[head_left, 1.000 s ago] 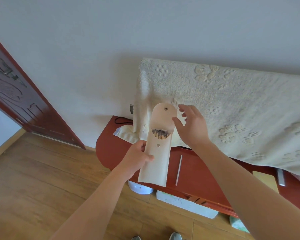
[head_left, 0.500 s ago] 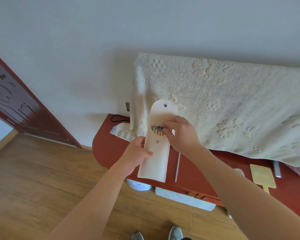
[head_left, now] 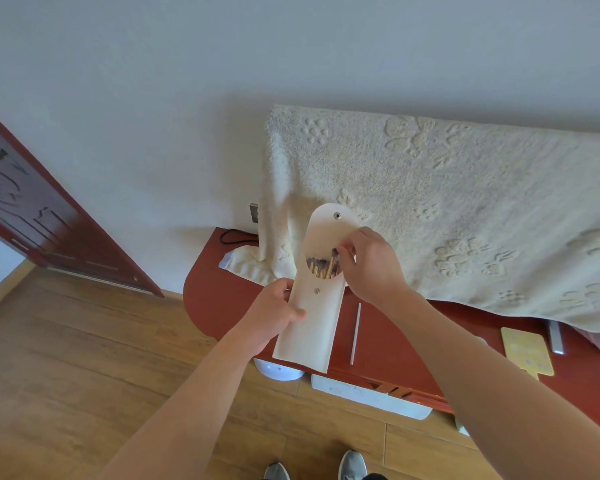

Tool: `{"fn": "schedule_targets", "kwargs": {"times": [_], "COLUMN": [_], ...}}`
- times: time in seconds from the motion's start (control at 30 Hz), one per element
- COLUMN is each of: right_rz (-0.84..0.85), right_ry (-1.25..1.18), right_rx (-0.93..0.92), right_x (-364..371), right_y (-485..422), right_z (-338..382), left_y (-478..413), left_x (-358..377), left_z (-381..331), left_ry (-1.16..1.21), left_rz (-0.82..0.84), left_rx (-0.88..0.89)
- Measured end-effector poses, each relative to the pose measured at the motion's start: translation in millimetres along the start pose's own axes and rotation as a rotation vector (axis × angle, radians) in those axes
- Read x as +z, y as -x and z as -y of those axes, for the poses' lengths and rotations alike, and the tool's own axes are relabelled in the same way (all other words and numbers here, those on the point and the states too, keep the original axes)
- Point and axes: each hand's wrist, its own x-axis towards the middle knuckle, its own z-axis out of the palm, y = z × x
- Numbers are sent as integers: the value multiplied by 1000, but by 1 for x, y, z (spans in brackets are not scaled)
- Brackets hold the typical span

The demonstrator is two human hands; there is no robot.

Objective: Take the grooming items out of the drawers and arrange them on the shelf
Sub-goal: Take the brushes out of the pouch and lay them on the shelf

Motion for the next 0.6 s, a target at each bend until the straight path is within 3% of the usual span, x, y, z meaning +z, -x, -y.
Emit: {"fn": "schedule_targets", "kwargs": {"times": [0.6], "right_rz": [-80], "right_ry": [-52], "right_rx": [174], "right_x": [-29], "right_y": [-22], "right_z": [-21], "left_y": [4], "left_x": [-11], "left_z": [20], "left_ry": [-106], "left_rz": [-48], "left_rx": [-68]}}
